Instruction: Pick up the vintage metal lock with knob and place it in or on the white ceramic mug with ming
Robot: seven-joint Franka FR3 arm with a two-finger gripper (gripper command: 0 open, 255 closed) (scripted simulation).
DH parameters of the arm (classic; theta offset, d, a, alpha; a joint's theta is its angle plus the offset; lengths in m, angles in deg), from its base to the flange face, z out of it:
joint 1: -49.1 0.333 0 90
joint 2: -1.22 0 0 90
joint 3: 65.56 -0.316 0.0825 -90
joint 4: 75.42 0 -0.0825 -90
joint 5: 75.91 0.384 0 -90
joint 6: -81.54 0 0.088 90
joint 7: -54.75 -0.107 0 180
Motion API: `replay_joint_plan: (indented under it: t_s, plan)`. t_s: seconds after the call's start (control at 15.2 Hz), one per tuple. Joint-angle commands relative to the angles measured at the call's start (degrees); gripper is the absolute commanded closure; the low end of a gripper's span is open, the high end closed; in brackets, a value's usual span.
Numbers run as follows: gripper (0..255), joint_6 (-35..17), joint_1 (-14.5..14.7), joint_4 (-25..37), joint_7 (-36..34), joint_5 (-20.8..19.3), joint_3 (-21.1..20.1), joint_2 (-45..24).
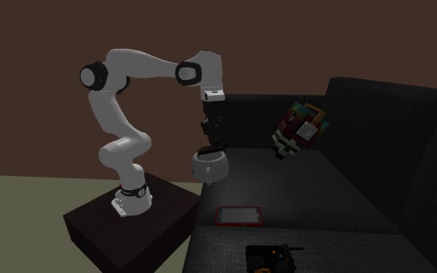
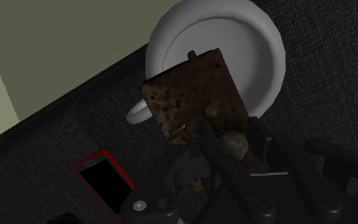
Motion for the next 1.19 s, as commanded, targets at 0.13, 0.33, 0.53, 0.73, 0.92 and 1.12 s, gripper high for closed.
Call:
replay_joint_plan:
  t_s: [0.13,0.33,0.53,0.73,0.92,1.12]
  plan:
    - [255,-2.45,0.12,-2.7,-0.1,0.15,-0.16,0.29]
    - [255,-2.45,0.13,-2.7,-0.11,0.15,-0.16,0.28]
    - [255,-2.45,0.13,-2.7,-0.11,0.15,-0.16,0.28]
    - [0,-2.45,0.14,-2.7,-0.12,0.15,-0.17,0.28]
    - [0,-2.45,0.13,-2.7,-0.11,0.15,-0.16,0.28]
    - [0,3.32,0.05,3.13,-0.16,0.01,0.03,0.23]
